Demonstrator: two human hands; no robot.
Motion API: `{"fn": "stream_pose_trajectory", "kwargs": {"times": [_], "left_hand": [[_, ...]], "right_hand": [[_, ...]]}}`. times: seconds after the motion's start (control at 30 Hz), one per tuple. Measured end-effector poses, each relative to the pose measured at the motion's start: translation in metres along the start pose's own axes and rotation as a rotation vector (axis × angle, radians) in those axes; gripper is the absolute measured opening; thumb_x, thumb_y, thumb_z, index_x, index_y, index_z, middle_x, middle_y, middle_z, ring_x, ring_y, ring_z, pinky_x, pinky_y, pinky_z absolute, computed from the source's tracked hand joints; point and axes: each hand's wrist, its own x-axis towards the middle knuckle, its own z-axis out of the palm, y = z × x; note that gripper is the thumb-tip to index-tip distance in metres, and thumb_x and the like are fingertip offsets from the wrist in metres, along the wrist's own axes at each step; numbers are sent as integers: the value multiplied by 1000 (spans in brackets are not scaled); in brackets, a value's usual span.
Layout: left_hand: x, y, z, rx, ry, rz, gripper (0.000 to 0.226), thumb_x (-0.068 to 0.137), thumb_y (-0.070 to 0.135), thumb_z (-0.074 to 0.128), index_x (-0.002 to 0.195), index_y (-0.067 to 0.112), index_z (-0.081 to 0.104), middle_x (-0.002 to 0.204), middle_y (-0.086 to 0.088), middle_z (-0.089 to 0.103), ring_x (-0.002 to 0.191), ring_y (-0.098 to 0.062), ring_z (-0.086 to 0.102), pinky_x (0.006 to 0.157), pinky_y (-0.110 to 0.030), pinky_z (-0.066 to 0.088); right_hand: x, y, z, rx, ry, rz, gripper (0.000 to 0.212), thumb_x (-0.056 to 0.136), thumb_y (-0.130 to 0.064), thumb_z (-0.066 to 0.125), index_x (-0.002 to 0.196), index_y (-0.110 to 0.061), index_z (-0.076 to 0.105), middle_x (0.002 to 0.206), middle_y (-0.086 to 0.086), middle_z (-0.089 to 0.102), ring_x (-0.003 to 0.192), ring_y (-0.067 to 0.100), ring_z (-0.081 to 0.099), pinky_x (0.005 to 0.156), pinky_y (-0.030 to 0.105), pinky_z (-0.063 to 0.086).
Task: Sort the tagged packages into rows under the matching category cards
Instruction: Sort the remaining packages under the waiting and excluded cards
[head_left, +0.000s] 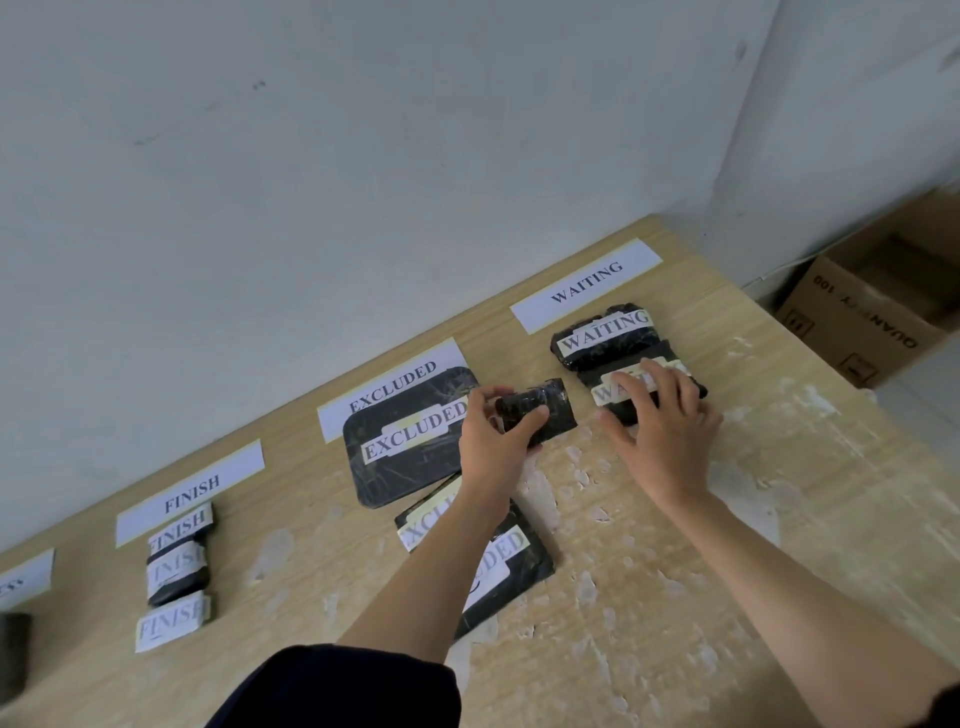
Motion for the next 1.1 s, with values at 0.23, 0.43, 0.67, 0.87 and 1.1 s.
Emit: {"fn": "stream_pose_trajectory", "kwargs": {"times": [0.23,0.43,0.67,0.87,1.1], "left_hand": [[-17,11,-15,333,-108,448,39,72,20,80,101,26,55,102,11,62,92,1,59,73,-7,46],[-47,15,-37,388,-130,604,33,76,25,77,100,22,55,103,6,58,87,6,53,74,-4,40],[-83,-18,-78,699,-174,962,35,80,23,73,107,11,53,115,-6,53,90,-10,55,76,-13,49],[-111,-46,-115,572,-38,842,43,84,32,66,119,15,47,124,0,50,106,-2,44,83,-19,48],[-125,-73,-165,528,18,596,62,79,35,73,132,19,44,128,2,57,113,-11,53,82,-6,39]], "right_hand": [[3,-47,-49,1057,-420,313,53,91,-57,31,104,-16,63,76,5,69,59,8,60,49,18,40],[-7,-63,-74,1277,-722,390,32,94,-40,48,110,-14,58,89,13,71,73,25,68,56,33,43],[-54,-93,-90,1353,-782,494,47,83,-49,55,103,-7,53,84,14,68,67,21,61,55,30,42],[-92,-125,-92,1446,-744,584,4,91,-7,54,93,-6,51,84,17,64,62,20,60,56,32,44],[-121,-163,-84,1384,-742,548,14,88,0,56,98,-7,48,93,20,64,67,22,69,56,31,49]]}}
